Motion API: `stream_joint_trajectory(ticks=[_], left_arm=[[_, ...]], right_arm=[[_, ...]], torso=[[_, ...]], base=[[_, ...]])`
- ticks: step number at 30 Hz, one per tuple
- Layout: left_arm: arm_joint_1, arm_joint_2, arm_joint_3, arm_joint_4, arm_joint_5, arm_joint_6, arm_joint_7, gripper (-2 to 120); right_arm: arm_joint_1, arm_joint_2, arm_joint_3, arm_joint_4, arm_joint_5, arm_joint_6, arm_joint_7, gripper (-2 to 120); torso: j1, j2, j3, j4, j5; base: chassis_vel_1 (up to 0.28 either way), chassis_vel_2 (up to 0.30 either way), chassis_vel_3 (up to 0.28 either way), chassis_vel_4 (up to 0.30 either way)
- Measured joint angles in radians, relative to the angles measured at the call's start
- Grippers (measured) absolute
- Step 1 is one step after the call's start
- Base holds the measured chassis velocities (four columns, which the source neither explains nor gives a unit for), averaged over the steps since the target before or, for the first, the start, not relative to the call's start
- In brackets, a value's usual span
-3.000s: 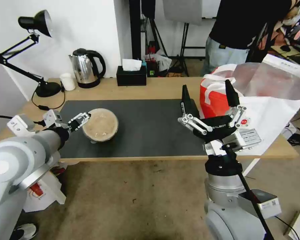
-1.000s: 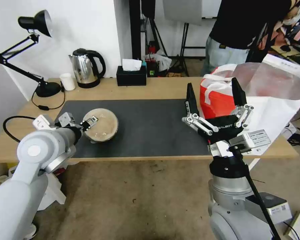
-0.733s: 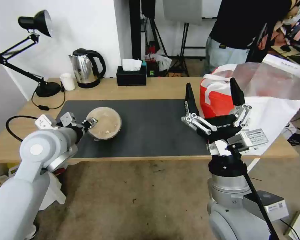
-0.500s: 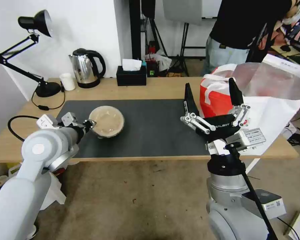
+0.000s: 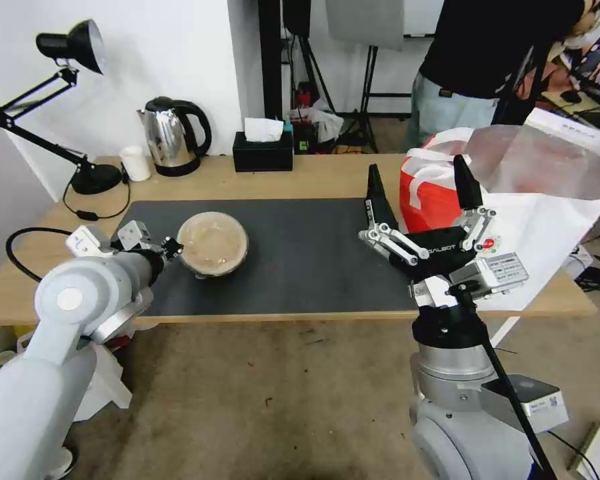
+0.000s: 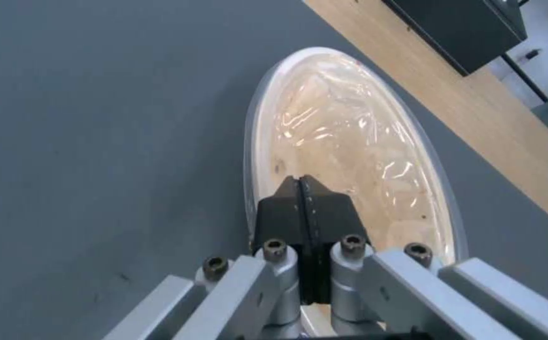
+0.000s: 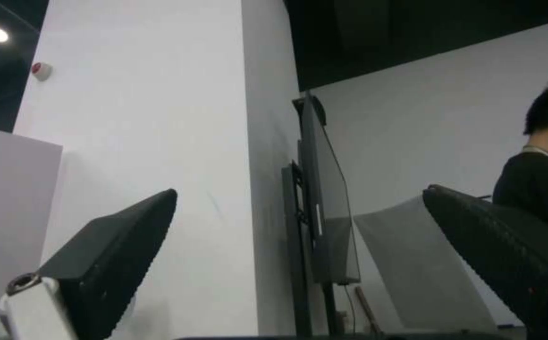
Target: Pick up the trash from the table and place it into the takeout bag.
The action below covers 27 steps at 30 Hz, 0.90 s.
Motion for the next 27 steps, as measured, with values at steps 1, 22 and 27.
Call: stream_joint_trajectory(ticks=[1,22,27], left_arm=[[0.000,0.000,0.000,0.000,0.000,0.000,0.000,0],[0.013,0.010,-0.010,0.001,0.031,-0.007,0.005,20],[0.011,0.009,-0.006,0.005,0.032,-0.007,0.003,35]], right_arm=[[0.000,0.000,0.000,0.000,0.000,0.000,0.000,100],[0.004,-0.007,-0.001,-0.003,0.005,-0.004,0.001,100],[0.004,-0.006,-0.001,-0.003,0.006,-0.004,0.002,100]], torso=[[0.000,0.000,0.000,0.0000,0.0000],[0.000,0.000,0.000,0.0000,0.0000],[0.000,0.000,0.000,0.0000,0.0000]], base=[[0.000,0.000,0.000,0.000],[0.000,0.000,0.000,0.000],[0.000,0.000,0.000,0.000]])
